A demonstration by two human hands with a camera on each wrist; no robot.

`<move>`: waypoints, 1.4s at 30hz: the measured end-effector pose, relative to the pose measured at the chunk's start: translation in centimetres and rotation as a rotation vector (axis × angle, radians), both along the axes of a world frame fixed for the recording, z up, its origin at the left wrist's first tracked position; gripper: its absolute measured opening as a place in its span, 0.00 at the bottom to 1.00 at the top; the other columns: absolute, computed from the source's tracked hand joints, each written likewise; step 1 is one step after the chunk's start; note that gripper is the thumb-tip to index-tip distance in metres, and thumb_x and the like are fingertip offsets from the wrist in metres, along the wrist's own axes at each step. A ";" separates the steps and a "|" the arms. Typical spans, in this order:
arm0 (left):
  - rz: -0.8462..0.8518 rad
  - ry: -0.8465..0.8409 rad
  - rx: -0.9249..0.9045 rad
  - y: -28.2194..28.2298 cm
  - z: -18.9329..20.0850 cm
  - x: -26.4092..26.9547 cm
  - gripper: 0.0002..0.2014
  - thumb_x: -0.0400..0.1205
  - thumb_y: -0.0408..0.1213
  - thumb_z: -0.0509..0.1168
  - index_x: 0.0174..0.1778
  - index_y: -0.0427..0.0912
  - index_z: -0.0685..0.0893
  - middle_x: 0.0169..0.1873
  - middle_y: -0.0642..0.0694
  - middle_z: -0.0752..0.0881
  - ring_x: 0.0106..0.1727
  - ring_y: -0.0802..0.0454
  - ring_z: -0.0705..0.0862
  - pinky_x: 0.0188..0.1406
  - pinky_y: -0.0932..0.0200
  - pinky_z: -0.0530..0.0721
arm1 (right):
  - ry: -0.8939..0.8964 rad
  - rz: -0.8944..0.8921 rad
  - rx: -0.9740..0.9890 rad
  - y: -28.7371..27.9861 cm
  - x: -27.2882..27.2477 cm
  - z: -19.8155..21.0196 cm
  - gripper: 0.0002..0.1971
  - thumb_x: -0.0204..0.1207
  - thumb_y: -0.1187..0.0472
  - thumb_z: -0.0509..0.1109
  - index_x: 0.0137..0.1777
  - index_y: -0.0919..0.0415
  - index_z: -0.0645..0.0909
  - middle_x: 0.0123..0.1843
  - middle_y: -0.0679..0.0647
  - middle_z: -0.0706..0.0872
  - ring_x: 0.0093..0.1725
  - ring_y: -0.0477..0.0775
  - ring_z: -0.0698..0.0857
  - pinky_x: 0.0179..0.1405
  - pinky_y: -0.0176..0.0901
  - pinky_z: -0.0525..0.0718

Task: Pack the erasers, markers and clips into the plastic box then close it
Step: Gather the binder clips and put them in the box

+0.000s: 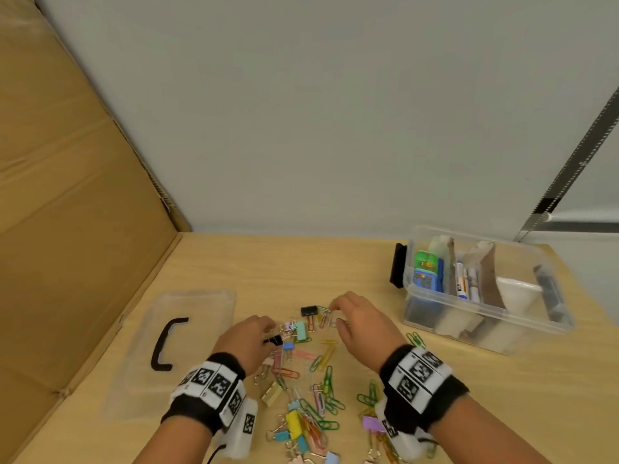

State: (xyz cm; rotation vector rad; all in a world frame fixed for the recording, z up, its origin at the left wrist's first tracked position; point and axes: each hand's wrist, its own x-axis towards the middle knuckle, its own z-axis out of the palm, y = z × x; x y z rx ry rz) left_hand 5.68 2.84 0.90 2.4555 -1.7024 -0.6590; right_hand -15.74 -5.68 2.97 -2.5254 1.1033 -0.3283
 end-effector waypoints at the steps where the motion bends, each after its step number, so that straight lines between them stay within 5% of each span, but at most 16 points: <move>1: -0.026 -0.006 0.016 -0.4 -0.2 0.2 0.18 0.81 0.45 0.65 0.67 0.55 0.77 0.62 0.53 0.81 0.59 0.53 0.82 0.60 0.55 0.82 | 0.045 0.032 0.028 -0.7 1.5 -0.3 0.18 0.81 0.65 0.58 0.69 0.53 0.73 0.65 0.49 0.76 0.64 0.51 0.76 0.57 0.45 0.79; 6: -0.085 -0.072 0.035 -1.4 -0.7 0.8 0.08 0.79 0.41 0.65 0.52 0.56 0.83 0.52 0.54 0.84 0.52 0.51 0.83 0.51 0.57 0.81 | 0.402 0.210 0.078 -3.0 7.1 -2.4 0.33 0.75 0.76 0.60 0.79 0.52 0.63 0.78 0.53 0.66 0.72 0.59 0.72 0.61 0.56 0.81; 9: -0.094 -0.061 0.036 -1.2 -0.9 1.2 0.07 0.80 0.39 0.63 0.50 0.53 0.82 0.51 0.52 0.86 0.52 0.50 0.84 0.51 0.56 0.82 | 0.500 0.186 0.017 -3.0 8.6 -3.3 0.25 0.76 0.74 0.60 0.73 0.58 0.70 0.69 0.58 0.71 0.67 0.62 0.73 0.56 0.56 0.82; 15: -0.127 -0.022 0.029 -1.3 -1.2 1.5 0.11 0.81 0.38 0.63 0.59 0.50 0.81 0.56 0.48 0.84 0.58 0.48 0.81 0.57 0.54 0.81 | 0.334 -0.039 0.190 -3.8 7.9 -3.7 0.12 0.76 0.70 0.65 0.57 0.59 0.77 0.59 0.57 0.77 0.58 0.59 0.79 0.50 0.44 0.77; 20: -0.154 -0.011 0.022 -1.3 -1.3 1.5 0.09 0.81 0.38 0.63 0.56 0.46 0.81 0.56 0.46 0.81 0.56 0.48 0.80 0.56 0.54 0.80 | -0.048 -0.239 0.434 -3.2 5.2 -3.2 0.07 0.76 0.66 0.66 0.49 0.53 0.77 0.49 0.52 0.81 0.46 0.50 0.82 0.37 0.34 0.76; 26: -0.145 0.050 -0.009 -1.1 -1.7 1.5 0.06 0.80 0.37 0.66 0.52 0.44 0.79 0.58 0.48 0.70 0.44 0.50 0.80 0.50 0.58 0.83 | -0.325 -0.350 0.540 -1.8 3.6 -3.4 0.08 0.76 0.65 0.64 0.37 0.54 0.78 0.42 0.54 0.85 0.41 0.54 0.84 0.43 0.46 0.83; 30: -0.121 0.083 -0.029 -0.7 -1.8 1.5 0.08 0.80 0.37 0.64 0.53 0.44 0.76 0.55 0.48 0.75 0.46 0.48 0.82 0.46 0.57 0.82 | -0.335 -0.353 0.620 -1.6 4.8 -3.4 0.14 0.78 0.69 0.56 0.34 0.55 0.76 0.30 0.50 0.75 0.29 0.48 0.73 0.30 0.40 0.73; 34: -0.052 0.205 -0.110 -0.1 -1.4 2.5 0.08 0.81 0.36 0.61 0.55 0.45 0.75 0.51 0.47 0.81 0.44 0.52 0.81 0.39 0.63 0.76 | -0.224 -0.291 0.597 -1.1 6.1 -3.5 0.09 0.80 0.56 0.58 0.42 0.55 0.77 0.39 0.48 0.79 0.42 0.54 0.79 0.45 0.47 0.79; 36: -0.035 0.266 -0.173 0.1 -1.2 3.1 0.09 0.81 0.34 0.59 0.55 0.48 0.76 0.53 0.49 0.78 0.47 0.53 0.80 0.46 0.62 0.78 | -0.061 -0.259 0.505 -0.6 6.6 -3.5 0.15 0.76 0.45 0.66 0.51 0.55 0.74 0.41 0.49 0.80 0.39 0.51 0.79 0.36 0.46 0.78; 39: -0.032 0.316 -0.232 -0.1 -0.8 3.7 0.09 0.82 0.31 0.58 0.47 0.51 0.79 0.49 0.51 0.75 0.47 0.54 0.79 0.47 0.65 0.76 | 0.250 -0.113 0.335 -0.2 7.6 -4.0 0.18 0.73 0.46 0.70 0.54 0.53 0.68 0.46 0.51 0.80 0.42 0.52 0.81 0.32 0.42 0.74; 42: -0.018 0.347 -0.254 -0.6 -0.5 3.9 0.13 0.82 0.31 0.57 0.38 0.53 0.79 0.44 0.51 0.76 0.42 0.56 0.77 0.40 0.69 0.71 | 0.265 -0.073 0.339 -0.2 7.6 -4.0 0.16 0.75 0.48 0.70 0.55 0.54 0.70 0.48 0.51 0.78 0.45 0.53 0.79 0.35 0.42 0.75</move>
